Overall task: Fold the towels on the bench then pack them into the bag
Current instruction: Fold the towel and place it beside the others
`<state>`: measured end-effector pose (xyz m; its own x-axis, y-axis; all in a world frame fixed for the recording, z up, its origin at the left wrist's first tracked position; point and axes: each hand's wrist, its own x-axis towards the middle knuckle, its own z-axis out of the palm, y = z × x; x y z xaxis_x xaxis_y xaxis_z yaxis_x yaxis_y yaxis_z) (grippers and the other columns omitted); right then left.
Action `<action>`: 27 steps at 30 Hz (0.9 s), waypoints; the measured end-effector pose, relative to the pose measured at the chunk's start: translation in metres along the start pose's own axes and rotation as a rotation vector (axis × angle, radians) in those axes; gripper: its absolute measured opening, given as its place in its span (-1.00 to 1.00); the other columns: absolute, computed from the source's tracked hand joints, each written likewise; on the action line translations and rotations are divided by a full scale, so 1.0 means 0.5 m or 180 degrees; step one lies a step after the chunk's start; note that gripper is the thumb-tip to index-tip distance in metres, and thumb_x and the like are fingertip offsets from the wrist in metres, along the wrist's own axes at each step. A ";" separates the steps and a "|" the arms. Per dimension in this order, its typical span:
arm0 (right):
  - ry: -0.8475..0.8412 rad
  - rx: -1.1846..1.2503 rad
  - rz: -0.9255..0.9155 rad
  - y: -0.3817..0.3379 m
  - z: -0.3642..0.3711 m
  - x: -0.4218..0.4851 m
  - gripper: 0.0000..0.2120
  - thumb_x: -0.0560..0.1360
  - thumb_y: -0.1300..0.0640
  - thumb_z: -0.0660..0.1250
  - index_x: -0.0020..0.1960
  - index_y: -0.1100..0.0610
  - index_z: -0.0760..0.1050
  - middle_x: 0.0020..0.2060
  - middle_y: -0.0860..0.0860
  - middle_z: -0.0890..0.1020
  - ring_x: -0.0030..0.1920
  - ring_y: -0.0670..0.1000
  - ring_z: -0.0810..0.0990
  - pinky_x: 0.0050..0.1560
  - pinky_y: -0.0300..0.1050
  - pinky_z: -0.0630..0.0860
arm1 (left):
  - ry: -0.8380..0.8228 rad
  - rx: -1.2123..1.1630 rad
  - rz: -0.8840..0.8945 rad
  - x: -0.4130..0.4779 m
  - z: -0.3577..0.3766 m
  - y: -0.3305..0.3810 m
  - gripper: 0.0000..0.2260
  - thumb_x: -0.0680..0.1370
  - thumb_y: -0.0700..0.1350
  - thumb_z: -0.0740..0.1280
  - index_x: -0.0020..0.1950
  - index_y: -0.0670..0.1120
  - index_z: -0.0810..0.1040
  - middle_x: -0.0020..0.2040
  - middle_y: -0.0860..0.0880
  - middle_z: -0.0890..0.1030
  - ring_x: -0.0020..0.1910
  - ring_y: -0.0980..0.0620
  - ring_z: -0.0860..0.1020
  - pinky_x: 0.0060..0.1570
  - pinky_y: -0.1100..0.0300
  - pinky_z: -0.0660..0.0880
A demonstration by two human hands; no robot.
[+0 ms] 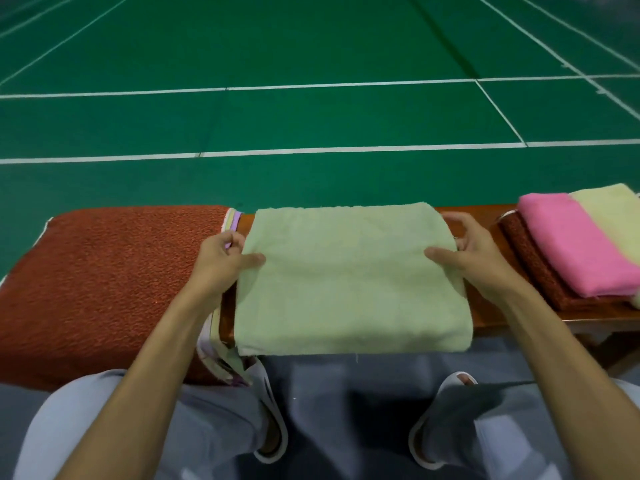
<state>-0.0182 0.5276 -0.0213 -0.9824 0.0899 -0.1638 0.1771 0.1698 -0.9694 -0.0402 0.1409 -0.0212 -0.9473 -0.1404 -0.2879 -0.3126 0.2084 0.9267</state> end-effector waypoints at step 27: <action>0.1348 -0.1469 -0.2366 -0.117 -0.044 0.017 -0.73 0.48 0.28 0.43 0.18 0.21 0.67 0.04 0.05 0.67 0.01 -0.23 0.62 0.01 -0.41 0.52 | 0.1677 0.1502 0.2980 -0.020 -0.072 0.126 -0.88 0.43 -0.14 0.58 -0.07 -0.04 0.74 -0.11 -0.10 0.49 -0.09 -0.04 0.44 -0.12 0.13 0.34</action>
<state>-0.0355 0.5400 0.0379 -0.7663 0.1344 0.6282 -0.3855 0.6860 -0.6171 -0.0479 0.1208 0.0488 -0.7099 -0.1023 0.6968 0.3910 0.7657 0.5107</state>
